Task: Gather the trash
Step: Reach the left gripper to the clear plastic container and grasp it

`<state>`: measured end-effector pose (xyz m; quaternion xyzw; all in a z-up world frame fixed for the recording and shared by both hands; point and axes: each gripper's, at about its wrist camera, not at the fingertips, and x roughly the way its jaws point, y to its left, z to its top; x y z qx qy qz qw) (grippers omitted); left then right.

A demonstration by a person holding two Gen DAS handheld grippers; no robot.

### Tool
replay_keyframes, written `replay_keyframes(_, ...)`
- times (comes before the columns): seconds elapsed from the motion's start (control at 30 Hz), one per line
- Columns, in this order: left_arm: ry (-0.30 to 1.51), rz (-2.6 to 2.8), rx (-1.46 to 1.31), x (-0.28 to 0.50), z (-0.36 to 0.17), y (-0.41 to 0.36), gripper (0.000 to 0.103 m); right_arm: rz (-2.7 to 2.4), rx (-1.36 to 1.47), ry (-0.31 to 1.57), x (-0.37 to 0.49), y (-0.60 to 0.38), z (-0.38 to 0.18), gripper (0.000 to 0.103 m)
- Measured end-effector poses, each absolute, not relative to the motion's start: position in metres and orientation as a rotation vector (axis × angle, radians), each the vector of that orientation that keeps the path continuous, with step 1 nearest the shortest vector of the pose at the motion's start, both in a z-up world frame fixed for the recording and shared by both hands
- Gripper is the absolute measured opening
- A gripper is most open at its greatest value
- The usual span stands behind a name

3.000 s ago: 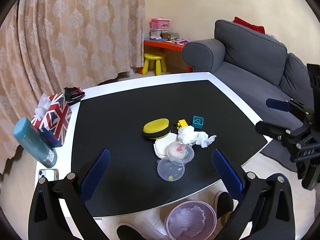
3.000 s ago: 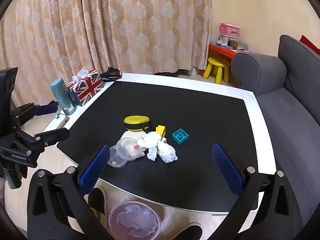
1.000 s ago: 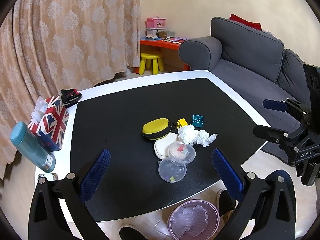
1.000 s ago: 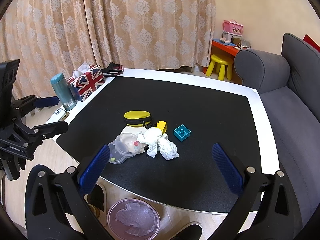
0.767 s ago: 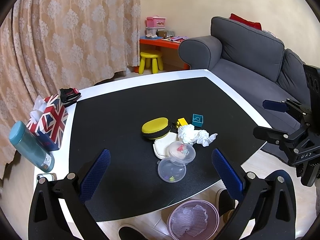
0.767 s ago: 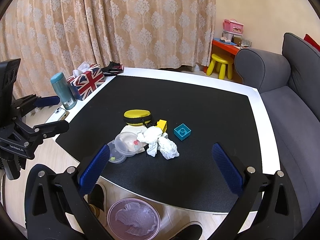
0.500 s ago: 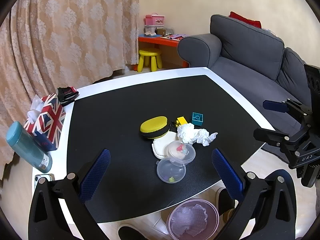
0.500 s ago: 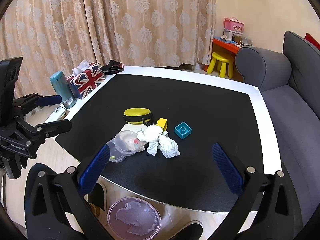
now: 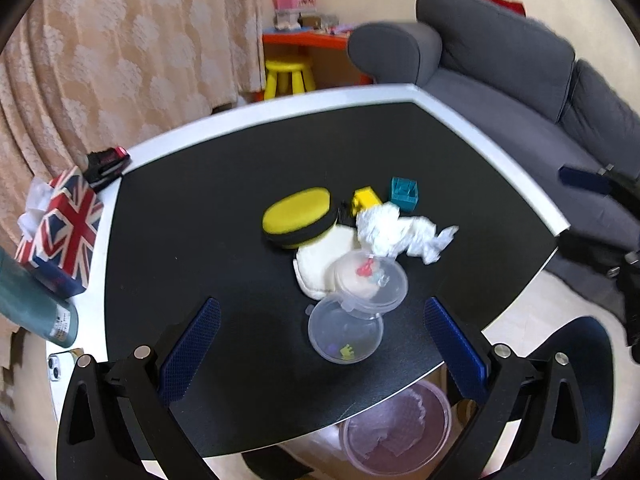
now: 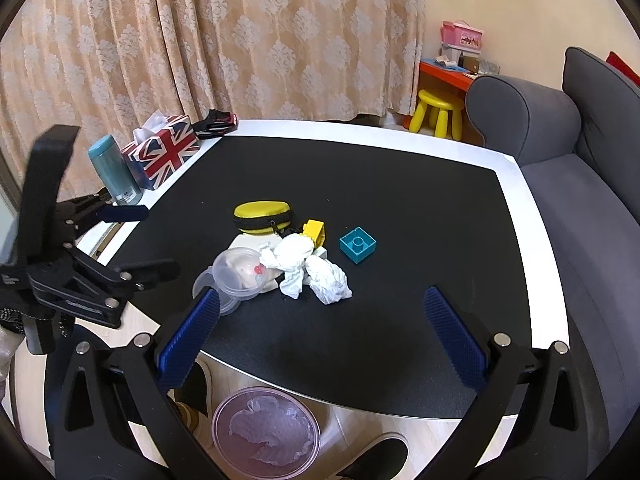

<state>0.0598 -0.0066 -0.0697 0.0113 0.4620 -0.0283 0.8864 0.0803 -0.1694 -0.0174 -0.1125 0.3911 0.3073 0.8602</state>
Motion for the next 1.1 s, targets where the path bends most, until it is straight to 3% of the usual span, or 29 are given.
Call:
replay_keyframes(0.6, 1.134, -0.097, 0.018, 0.085, -0.142, -0.019, 0.097, 0.644, -0.219, 0.868, 0.091, -0.170, -0.037, 0.100)
replay_keyframes(0.67, 1.132, -0.103, 0.013, 0.085, -0.145, -0.020, 0.087, 0.645, -0.220, 0.870, 0.091, -0.170, -0.039, 0.100)
replay_keyframes(0.73, 1.146, -0.108, 0.006, 0.086, -0.148, -0.019, 0.068, 0.646, -0.218, 0.873, 0.093, -0.170, -0.040, 0.100)
replay_keyframes(0.8, 1.150, -0.111, -0.005, 0.086, -0.150, -0.018, 0.060, 0.645, -0.217, 0.875, 0.094, -0.170, -0.040, 0.100)
replay_keyframes(1.1, 1.116, -0.114, -0.019, 0.079, -0.137, -0.010, 0.059, 0.646, -0.224, 0.894, 0.097, -0.167, -0.047, 0.100)
